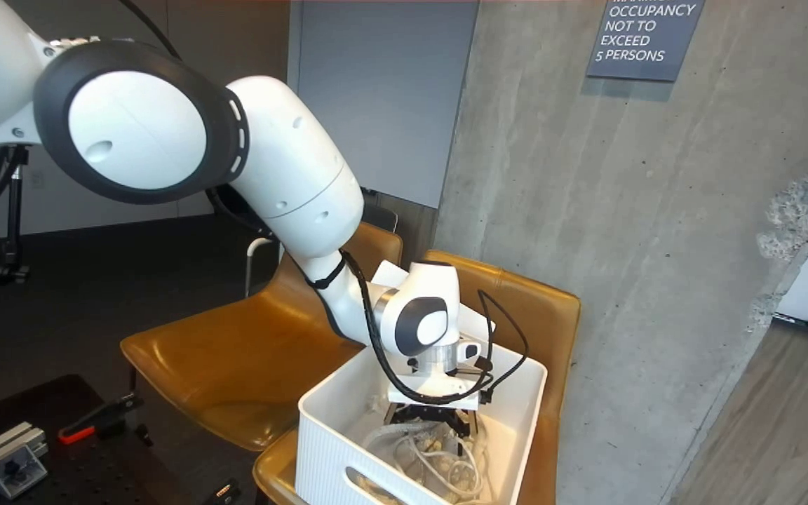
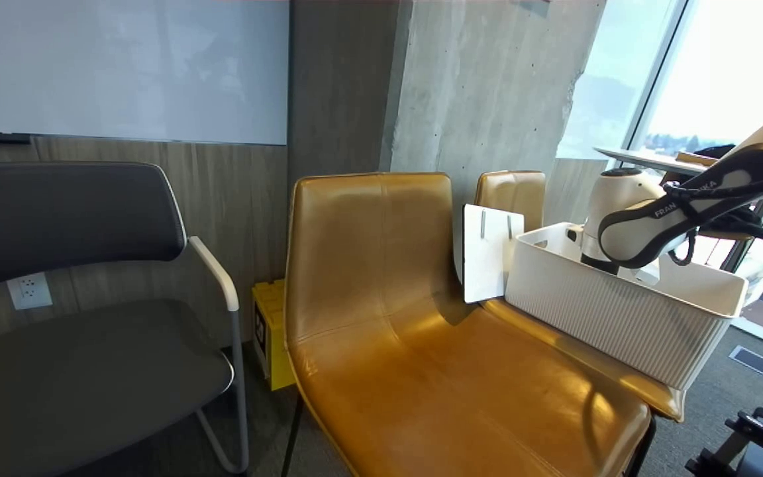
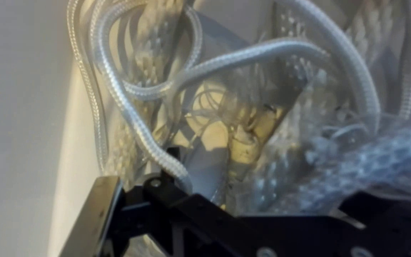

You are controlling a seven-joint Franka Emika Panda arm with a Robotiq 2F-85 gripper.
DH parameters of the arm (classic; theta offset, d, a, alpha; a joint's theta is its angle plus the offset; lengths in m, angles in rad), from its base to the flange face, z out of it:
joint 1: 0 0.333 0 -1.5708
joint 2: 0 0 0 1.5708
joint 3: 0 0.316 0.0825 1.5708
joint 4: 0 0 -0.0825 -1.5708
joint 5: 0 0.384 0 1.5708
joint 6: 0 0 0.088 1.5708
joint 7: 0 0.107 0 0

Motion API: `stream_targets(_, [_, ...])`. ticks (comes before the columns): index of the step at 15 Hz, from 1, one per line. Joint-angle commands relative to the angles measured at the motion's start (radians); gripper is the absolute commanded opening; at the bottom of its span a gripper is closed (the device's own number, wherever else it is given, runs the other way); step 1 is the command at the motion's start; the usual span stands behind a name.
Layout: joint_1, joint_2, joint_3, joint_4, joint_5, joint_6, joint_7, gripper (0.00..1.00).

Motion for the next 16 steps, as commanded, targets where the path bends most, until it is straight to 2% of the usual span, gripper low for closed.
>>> stream_targets(1, [0.02, 0.059, -0.03, 0.035, -0.035, 0.005, 0.014, 0.75])
stream_targets(3, [0.024, 0.059, -0.033, 0.021, -0.04, 0.011, 0.023, 0.68])
stream_targets(11, [0.019, -0.024, -0.024, -0.075, -0.023, 0.012, 0.057, 0.06])
stream_targets(12, [0.023, -0.037, -0.027, -0.086, -0.022, 0.004, 0.068, 0.01])
stream_targets(16, [0.045, -0.124, -0.034, -0.154, -0.03, -0.001, 0.108, 0.0])
